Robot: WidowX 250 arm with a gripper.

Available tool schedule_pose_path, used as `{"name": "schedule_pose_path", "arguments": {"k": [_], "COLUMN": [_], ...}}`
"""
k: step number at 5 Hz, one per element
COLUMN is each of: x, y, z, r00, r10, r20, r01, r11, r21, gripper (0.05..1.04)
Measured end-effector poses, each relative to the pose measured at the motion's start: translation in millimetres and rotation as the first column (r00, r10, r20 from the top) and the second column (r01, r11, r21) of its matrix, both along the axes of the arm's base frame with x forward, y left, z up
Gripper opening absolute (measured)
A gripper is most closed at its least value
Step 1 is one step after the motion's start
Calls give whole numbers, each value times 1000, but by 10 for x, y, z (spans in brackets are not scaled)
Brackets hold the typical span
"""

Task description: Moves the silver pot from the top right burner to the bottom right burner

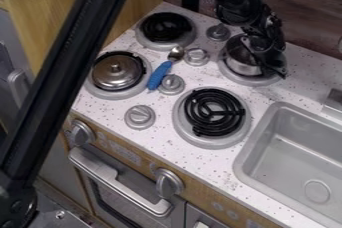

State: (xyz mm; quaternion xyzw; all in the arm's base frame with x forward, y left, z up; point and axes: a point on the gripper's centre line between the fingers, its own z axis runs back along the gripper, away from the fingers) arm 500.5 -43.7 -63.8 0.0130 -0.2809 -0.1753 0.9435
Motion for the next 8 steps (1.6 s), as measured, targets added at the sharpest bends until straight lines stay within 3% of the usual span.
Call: {"name": "schedule_pose_path", "arguments": {"k": [1,2,3,4,5,6,8], "x": [-103,-310,-599,-997,-1190,-1365,-1489], "y": [-10,113,203,238,208,116,-58], "z": [116,336,443,259,257,147,28], "r00": [1000,987,978,971,971,963,957], "r10": [26,162,202,200,179,189,148], "r20": [18,-13,-41,-131,-160,-192,-249], "r01": [-25,-161,-199,-194,-168,-183,-166], "r11": [999,987,977,979,983,982,985], "r21": [-32,11,73,57,78,46,-51], "gripper": [84,81,81,81,81,81,81]}}
